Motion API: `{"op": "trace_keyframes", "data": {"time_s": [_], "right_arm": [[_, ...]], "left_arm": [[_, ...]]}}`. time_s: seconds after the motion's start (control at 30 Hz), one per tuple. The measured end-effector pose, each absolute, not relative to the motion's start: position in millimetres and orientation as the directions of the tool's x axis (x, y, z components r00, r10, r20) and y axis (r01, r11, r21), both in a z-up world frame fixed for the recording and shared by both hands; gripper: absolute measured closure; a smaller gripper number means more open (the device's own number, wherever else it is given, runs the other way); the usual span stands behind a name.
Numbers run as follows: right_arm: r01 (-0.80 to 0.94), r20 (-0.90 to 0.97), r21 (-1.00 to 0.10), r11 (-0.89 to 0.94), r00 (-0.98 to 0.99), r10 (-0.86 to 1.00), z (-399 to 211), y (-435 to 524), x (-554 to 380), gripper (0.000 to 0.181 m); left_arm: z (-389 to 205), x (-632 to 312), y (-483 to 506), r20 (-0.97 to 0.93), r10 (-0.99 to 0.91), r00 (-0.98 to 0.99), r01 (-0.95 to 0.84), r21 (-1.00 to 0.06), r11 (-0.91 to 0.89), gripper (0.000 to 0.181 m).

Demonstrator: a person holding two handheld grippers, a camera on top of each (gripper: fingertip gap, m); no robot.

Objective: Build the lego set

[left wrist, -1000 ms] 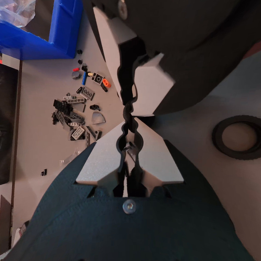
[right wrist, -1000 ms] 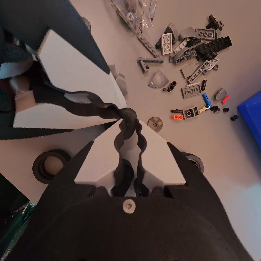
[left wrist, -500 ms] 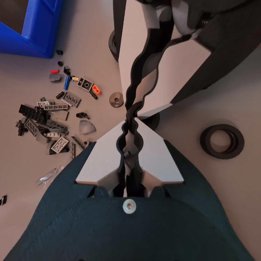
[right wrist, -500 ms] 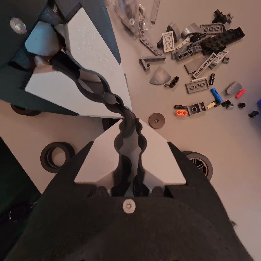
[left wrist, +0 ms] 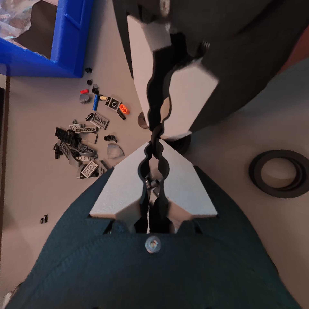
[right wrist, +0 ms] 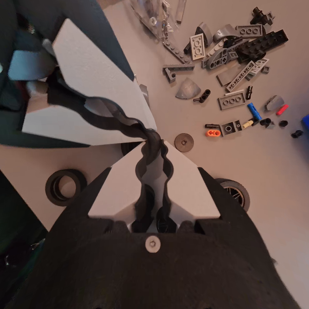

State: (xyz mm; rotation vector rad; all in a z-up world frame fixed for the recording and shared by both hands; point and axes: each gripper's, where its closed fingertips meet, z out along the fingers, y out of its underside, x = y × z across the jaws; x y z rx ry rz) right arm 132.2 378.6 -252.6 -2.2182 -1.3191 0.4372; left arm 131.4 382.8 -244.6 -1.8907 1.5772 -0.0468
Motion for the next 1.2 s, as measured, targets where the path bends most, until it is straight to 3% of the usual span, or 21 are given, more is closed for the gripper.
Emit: {"op": "trace_keyframes", "data": {"time_s": [0.17,0.37,0.5,0.63,0.8,1.0,1.2], "right_arm": [[0.552,-0.07,-0.761,-0.34,0.452,0.889,-211,369,135,0.154],[0.361,-0.058,-0.91,-0.205,0.377,0.924,-170,360,153,0.137],[0.357,0.152,-0.934,0.0,0.399,0.904,-155,356,143,0.139],[0.421,0.226,-0.907,0.023,0.44,0.869,-158,358,142,0.135],[0.368,0.22,-0.93,0.021,0.508,0.833,-150,357,142,0.141],[0.433,0.36,-0.893,0.122,0.524,0.772,-149,357,144,0.147],[0.429,0.318,-0.9,0.082,0.515,0.796,-155,359,147,0.151]], "left_arm": [[-228,129,388,-0.23,-0.908,0.349,-0.757,-0.641,-0.128,0.181],[-181,135,377,0.189,-0.931,0.312,-0.431,-0.846,-0.315,0.18],[-170,144,370,0.37,-0.898,0.237,-0.305,-0.849,-0.43,0.18],[-159,148,367,0.486,-0.858,0.167,-0.211,-0.833,-0.512,0.181],[-152,153,367,0.51,-0.847,0.147,-0.16,-0.833,-0.529,0.18],[-149,155,365,0.537,-0.835,0.119,-0.141,-0.823,-0.55,0.18],[-153,154,366,0.48,-0.864,0.154,-0.195,-0.843,-0.502,0.179]]}}
